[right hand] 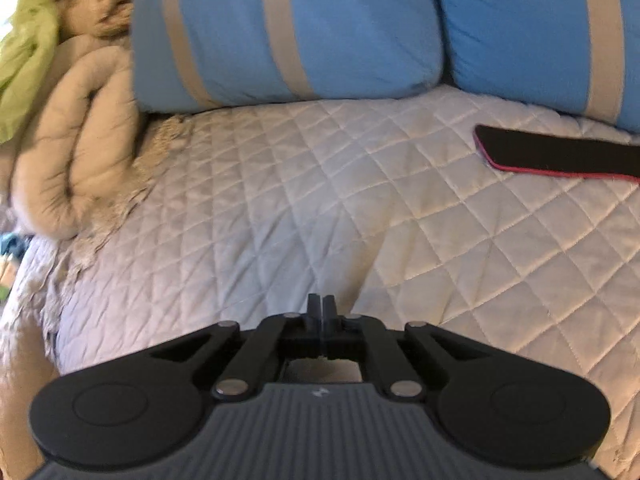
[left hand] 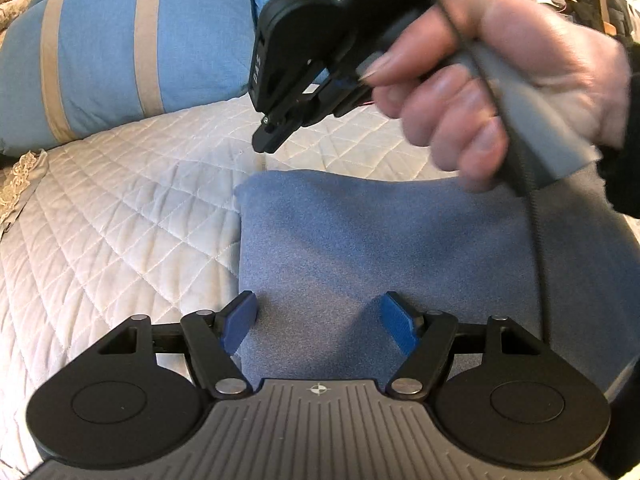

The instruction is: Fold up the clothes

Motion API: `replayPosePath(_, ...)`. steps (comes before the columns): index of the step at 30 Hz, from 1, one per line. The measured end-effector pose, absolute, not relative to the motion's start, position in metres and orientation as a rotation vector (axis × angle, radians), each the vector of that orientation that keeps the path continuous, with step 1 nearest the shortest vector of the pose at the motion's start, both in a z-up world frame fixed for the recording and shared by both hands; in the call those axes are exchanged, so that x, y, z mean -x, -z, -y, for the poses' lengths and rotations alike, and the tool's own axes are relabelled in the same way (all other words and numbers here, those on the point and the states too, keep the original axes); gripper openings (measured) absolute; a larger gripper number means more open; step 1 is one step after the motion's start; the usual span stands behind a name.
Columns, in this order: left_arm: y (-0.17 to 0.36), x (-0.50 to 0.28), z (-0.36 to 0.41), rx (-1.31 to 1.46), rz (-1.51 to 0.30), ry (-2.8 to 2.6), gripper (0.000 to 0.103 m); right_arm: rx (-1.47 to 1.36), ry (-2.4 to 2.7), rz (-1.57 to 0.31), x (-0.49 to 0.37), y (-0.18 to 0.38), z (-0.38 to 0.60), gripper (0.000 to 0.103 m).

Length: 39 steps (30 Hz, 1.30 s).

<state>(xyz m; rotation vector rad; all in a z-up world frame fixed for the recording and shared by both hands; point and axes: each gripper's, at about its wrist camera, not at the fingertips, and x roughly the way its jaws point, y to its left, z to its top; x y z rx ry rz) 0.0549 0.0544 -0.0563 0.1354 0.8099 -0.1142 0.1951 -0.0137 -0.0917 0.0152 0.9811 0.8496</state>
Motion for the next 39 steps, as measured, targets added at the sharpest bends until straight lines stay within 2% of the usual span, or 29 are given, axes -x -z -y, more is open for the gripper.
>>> replayPosePath(1,0.056,-0.055,-0.054,-0.135,-0.811,0.114,0.068,-0.007,-0.873,-0.978,-0.192,0.089,0.014,0.008)
replayPosePath(2,0.056,-0.056,-0.054,-0.135,-0.813,0.114,0.068,0.002,-0.894,-0.973,-0.189,0.086,0.014,0.030)
replayPosePath(3,0.056,-0.056,-0.054,-0.135,-0.814,0.112,0.068,0.018,-0.915,-0.967,-0.185,0.084,0.013,0.044)
replayPosePath(7,0.056,-0.055,-0.051,-0.138,-0.817,0.109,0.068,0.122,-0.956,-0.977,-0.177,0.091,0.003,0.044)
replayPosePath(9,0.057,-0.056,-0.050,-0.139,-0.816,0.109,0.068,0.143,-0.919,-1.003,-0.180,0.102,0.002,0.022)
replayPosePath(13,0.057,-0.056,-0.050,-0.141,-0.815,0.110,0.068,0.035,-0.860,-1.077,-0.196,0.122,0.008,0.020)
replayPosePath(17,0.058,-0.056,-0.051,-0.139,-0.818,0.111,0.069,-0.038,-0.830,-1.085,-0.205,0.129,0.011,0.025)
replayPosePath(18,0.058,-0.057,-0.051,-0.138,-0.819,0.111,0.069,-0.032,-0.806,-1.069,-0.206,0.129,0.012,0.029)
replayPosePath(23,0.051,-0.057,-0.058,-0.086,-0.819,0.133,0.068,0.041,-0.754,-0.968,-0.189,0.116,0.043,0.033)
replayPosePath(29,0.033,-0.054,-0.074,-0.072,-0.652,0.121,0.068,0.153,-0.735,-0.831,-0.151,0.089,0.098,0.034)
replayPosePath(31,0.032,-0.060,-0.072,-0.107,-0.628,0.098,0.068,0.190,-0.728,-0.784,-0.139,0.080,0.117,0.043)
replayPosePath(33,0.034,-0.070,-0.070,-0.126,-0.620,0.096,0.067,0.226,-0.721,-0.738,-0.126,0.071,0.135,0.066)
replayPosePath(34,0.036,-0.077,-0.069,-0.128,-0.622,0.091,0.066,0.244,-0.717,-0.715,-0.120,0.066,0.144,0.071)
replayPosePath(35,0.038,-0.084,-0.069,-0.131,-0.629,0.086,0.065,0.262,-0.713,-0.692,-0.114,0.062,0.154,0.075)
replayPosePath(36,0.042,-0.092,-0.068,-0.133,-0.637,0.081,0.060,0.281,-0.712,-0.671,-0.107,0.059,0.162,0.075)
replayPosePath(39,0.052,-0.113,-0.071,-0.121,-0.666,0.075,0.058,0.339,-0.729,-0.658,-0.091,0.069,0.180,0.075)
